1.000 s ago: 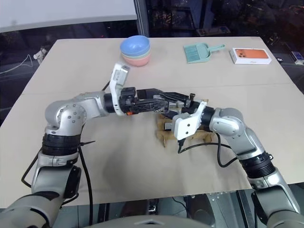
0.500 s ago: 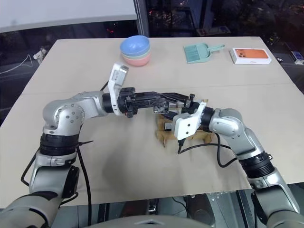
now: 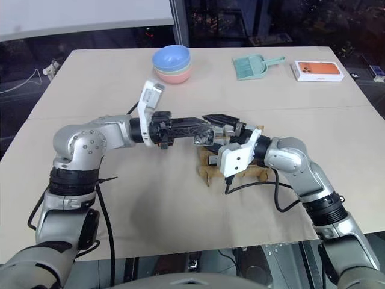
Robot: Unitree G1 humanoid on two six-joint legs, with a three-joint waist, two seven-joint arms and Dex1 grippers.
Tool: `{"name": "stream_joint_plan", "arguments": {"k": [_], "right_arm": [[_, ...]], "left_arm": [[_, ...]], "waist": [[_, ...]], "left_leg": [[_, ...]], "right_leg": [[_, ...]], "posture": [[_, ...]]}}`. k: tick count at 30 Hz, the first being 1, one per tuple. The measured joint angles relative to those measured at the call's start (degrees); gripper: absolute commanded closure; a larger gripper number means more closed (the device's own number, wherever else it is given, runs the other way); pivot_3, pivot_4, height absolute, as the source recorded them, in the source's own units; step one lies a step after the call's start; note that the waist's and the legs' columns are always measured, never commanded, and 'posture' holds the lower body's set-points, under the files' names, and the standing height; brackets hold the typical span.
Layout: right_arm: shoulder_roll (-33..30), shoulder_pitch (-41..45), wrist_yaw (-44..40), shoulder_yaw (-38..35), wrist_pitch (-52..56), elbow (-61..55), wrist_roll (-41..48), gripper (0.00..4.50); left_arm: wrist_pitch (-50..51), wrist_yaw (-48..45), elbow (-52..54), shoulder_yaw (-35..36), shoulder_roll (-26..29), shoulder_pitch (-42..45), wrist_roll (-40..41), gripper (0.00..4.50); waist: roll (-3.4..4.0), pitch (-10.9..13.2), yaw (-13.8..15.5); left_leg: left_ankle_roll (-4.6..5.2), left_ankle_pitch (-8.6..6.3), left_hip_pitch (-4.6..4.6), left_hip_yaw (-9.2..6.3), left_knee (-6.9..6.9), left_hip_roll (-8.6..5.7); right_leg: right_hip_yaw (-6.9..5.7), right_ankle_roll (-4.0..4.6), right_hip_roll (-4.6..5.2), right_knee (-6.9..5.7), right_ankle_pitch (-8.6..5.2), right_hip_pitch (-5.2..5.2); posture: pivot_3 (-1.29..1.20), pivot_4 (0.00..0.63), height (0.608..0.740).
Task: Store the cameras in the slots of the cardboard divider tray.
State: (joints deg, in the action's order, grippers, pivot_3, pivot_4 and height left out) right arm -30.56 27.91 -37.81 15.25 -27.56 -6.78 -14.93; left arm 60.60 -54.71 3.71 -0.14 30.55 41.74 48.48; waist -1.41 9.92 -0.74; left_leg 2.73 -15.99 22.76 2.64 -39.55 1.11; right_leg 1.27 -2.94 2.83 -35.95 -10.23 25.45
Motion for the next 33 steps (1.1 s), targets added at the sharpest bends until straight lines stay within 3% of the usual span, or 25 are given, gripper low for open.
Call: {"name": "stream_joint_plan", "arguments": {"k": [8,10,13,16,20,24,28,33], "right_arm": [[-0.06,-0.36,1.00,-0.55,1.85,-0.52,0.21,0.05],[-0.85,-2.77,0.08,-1.90,4.97,-2.98,3.26,0.05],[-5.77,-11.70,-4.52,-7.61,18.12,-10.78,15.20,0.05],[-11.68,-20.49,-8.02,-15.52,30.55,-18.45,25.94,0.05],[-17.53,-35.77,-10.78,-31.75,46.89,-30.01,42.92,0.05],[-19.60,-47.52,-11.00,-50.38,59.93,-38.43,59.28,0.05],[-20.36,-53.51,-8.33,-63.02,67.38,-42.94,73.85,0.05],[-20.21,-63.33,-10.58,-74.17,71.28,-43.46,79.24,0.05]], "left_arm": [[-0.11,-0.23,-0.46,0.00,-0.35,0.06,-0.10,3.71],[-1.20,-0.36,-0.46,-0.34,-1.07,0.16,-0.50,3.71],[-6.94,-1.69,0.03,-2.88,-2.34,-0.09,-4.27,3.71],[-15.21,-3.09,-0.06,-6.19,-5.04,-0.68,-9.29,3.71],[-27.15,-4.28,-2.22,-9.78,-12.22,-2.59,-14.78,3.71],[-40.07,-5.46,-7.83,-13.47,-18.64,-4.94,-20.88,3.71],[-51.48,-6.51,-14.95,-16.72,-22.24,-5.46,-27.54,3.71],[-61.18,-6.83,-24.51,-18.31,-25.05,-4.99,-32.82,3.71]], "waist": [[0.00,0.00,0.05],[0.00,0.00,0.38],[-0.01,0.00,1.34],[0.00,0.01,1.60],[0.06,-0.02,1.84],[0.02,-0.04,1.40],[-0.01,-0.04,1.45],[-0.04,-0.07,1.72]], "left_leg": [[0.00,0.00,0.00,0.00,0.00,0.00],[0.00,0.00,0.04,-0.03,0.00,-0.02],[0.01,-0.01,0.08,0.01,0.01,-0.10],[0.24,-0.14,0.08,0.04,0.01,-0.18],[0.30,-0.17,-0.04,0.04,0.01,-0.21],[0.31,-0.18,-0.19,-0.06,-0.01,-0.14],[0.31,-0.18,-0.47,-0.06,-0.02,-0.10],[0.39,-0.22,-0.43,-0.09,-0.02,-0.14]], "right_leg": [[0.00,0.00,0.00,0.00,0.00,0.00],[-0.07,0.00,0.02,0.02,0.00,-0.02],[-0.11,0.00,0.10,0.10,0.00,-0.06],[-0.06,0.01,0.18,0.13,-0.01,-0.06],[-0.21,0.03,0.19,0.21,-0.03,-0.29],[-0.10,0.21,0.14,0.17,-0.14,-0.35],[-0.09,0.02,0.04,0.13,-0.28,-0.59],[-0.13,-0.01,0.08,0.28,-0.29,-0.68]], "posture": [[0.00,0.150,0.740],[0.00,0.150,0.740],[0.00,0.150,0.740],[0.00,0.150,0.740],[0.00,0.150,0.740],[0.00,0.150,0.740],[0.00,0.150,0.740],[0.00,0.150,0.740]]}}
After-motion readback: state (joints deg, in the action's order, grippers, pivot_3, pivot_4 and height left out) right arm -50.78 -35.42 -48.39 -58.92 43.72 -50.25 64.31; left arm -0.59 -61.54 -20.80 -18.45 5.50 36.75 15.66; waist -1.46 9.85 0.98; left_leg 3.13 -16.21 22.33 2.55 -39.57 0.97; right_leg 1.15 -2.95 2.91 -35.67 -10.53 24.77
